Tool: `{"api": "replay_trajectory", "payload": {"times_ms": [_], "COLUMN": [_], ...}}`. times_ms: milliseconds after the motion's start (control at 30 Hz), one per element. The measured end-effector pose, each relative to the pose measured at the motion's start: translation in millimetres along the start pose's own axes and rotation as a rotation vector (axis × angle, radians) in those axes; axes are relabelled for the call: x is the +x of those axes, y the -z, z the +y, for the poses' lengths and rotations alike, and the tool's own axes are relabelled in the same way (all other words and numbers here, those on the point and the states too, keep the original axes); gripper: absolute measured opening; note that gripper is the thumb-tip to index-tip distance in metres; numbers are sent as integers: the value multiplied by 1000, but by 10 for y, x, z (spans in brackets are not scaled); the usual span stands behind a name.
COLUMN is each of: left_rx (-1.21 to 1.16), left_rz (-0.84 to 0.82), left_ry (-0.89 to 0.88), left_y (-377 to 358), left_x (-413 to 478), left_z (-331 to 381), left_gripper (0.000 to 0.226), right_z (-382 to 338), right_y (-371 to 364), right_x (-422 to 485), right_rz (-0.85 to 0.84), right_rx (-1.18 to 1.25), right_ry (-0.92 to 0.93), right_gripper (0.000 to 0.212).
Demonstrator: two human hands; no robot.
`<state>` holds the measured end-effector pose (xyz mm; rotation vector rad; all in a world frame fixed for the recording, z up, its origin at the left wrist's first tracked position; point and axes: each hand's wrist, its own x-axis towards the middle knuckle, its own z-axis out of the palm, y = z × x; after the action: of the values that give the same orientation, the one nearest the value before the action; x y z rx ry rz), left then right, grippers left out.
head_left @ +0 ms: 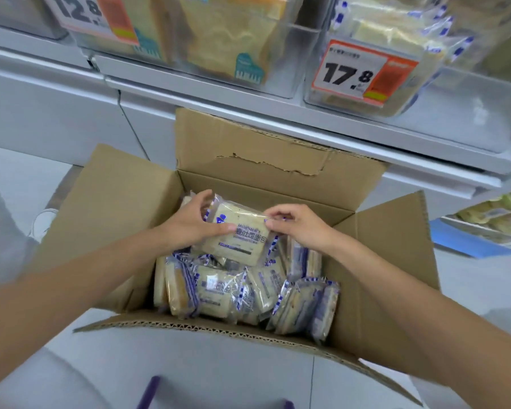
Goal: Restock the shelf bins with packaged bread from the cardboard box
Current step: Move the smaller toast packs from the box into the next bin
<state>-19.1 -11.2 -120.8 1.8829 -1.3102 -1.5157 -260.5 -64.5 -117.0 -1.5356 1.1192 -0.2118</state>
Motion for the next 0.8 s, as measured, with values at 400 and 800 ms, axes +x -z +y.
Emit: {"api": "replay_trajectory", "payload": {"times_ms": [400, 800], "left_rx": [-193, -223], "left_rz": [31, 2], "left_ry": [61, -4], "left_y": [31, -5], "left_x": [-105, -104], "left_z": [-214, -47], "left_gripper": [31, 62], "right_z": [938, -154], "right_y": [-60, 89], "right_x": [-372, -127], "right_rz": [-406, 26], "right_rx": [-720, -17], "right_ry": [-346, 49], "right_gripper": [26, 27]}}
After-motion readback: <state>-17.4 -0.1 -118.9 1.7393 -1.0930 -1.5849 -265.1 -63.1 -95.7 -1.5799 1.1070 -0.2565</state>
